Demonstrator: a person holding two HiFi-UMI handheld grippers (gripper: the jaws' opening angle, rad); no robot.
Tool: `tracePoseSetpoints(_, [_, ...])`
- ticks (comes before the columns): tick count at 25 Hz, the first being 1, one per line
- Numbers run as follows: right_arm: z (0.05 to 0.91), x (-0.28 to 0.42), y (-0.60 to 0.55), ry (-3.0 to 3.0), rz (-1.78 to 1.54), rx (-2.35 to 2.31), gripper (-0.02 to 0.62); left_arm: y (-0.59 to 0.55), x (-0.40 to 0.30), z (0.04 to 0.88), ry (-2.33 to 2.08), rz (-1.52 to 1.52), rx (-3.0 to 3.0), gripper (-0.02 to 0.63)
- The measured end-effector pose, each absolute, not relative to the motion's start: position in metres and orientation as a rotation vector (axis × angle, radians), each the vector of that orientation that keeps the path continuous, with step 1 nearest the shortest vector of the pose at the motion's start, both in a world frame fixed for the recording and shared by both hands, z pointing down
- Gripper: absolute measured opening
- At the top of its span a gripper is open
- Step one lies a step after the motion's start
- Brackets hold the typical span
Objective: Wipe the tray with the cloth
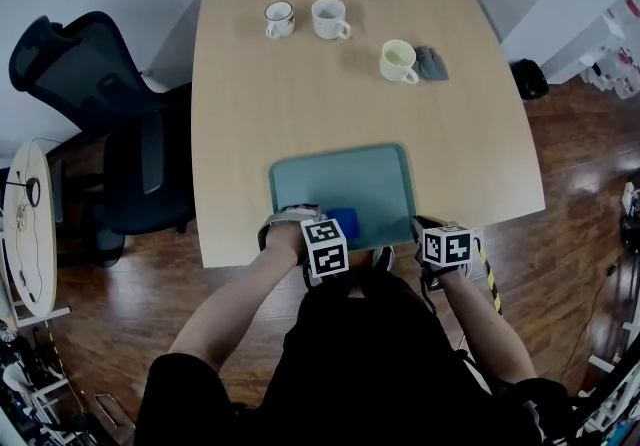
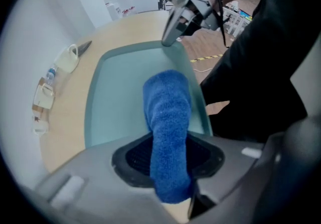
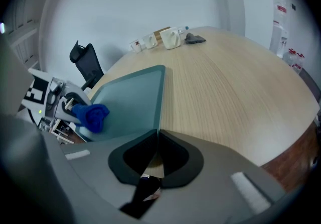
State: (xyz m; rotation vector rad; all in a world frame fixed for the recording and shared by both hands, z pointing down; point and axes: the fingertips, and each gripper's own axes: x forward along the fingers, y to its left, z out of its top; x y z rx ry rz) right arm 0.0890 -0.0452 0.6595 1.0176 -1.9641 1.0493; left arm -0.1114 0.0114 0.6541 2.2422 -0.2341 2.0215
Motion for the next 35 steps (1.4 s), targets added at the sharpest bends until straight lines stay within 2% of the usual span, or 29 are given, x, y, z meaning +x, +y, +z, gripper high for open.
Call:
tracePoseSetpoints(9, [0.657, 0.086, -0.049, -1.984, 1.019, 1.033, 0.023, -0.139, -0.199, 0.647, -0.573, 2.23, 2.125, 0.149])
tracePoseSetpoints(14, [0.659, 0.089, -0.046, -1.981, 1.039, 1.025, 0.023, -0.118, -0.186, 0.646, -0.616, 2.31, 2.147, 0.144])
tracePoseSetpoints(24, [0.662, 0.093, -0.044, -1.97, 1.026, 1.0, 0.023, 0.044, -0.118, 0.646, -0.324, 2.019, 2.223, 0.144])
tracePoseSetpoints(30, [0.66, 0.09, -0.045, -1.961, 1.018, 0.989, 0.025, 0.042, -0.128, 0.652, -0.34, 2.086, 2.266, 0.146])
tracePoseSetpoints(35, [0.659, 0.089, -0.047, -1.97, 1.01, 0.999, 0.025, -0.002, -0.159, 0.654, -0.341, 2.141, 2.214, 0.15])
